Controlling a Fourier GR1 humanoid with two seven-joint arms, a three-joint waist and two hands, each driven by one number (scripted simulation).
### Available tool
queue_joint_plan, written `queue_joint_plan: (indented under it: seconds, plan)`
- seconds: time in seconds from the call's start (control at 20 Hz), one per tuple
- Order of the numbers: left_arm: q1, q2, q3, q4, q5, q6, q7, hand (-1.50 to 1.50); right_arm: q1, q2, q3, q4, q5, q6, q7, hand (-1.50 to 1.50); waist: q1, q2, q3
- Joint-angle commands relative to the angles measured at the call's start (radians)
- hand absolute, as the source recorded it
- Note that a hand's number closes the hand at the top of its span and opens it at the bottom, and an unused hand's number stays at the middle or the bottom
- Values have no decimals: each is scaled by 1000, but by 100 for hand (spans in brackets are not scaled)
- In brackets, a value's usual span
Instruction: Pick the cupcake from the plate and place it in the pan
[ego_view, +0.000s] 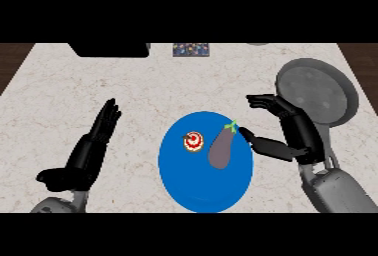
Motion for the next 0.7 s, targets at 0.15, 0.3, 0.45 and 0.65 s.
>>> queue_joint_plan:
  seconds: [0.15,0.3,0.45,0.65]
  plan:
    - [-17,-86,-16,37,-43,32,8,0,32,-84,55,-61,194,21,-26,-150,-11,0,1]
    - [-10,-75,2,2,-30,4,29,0,-25,-140,45,-85,220,90,72,-150,-6,0,1]
    - [-23,-75,18,40,-33,-19,2,0,-159,-157,52,-108,229,154,261,-150,-3,1,0]
    - [-29,-114,-12,39,-65,7,20,0,-250,-94,166,-54,326,206,378,-150,5,2,0]
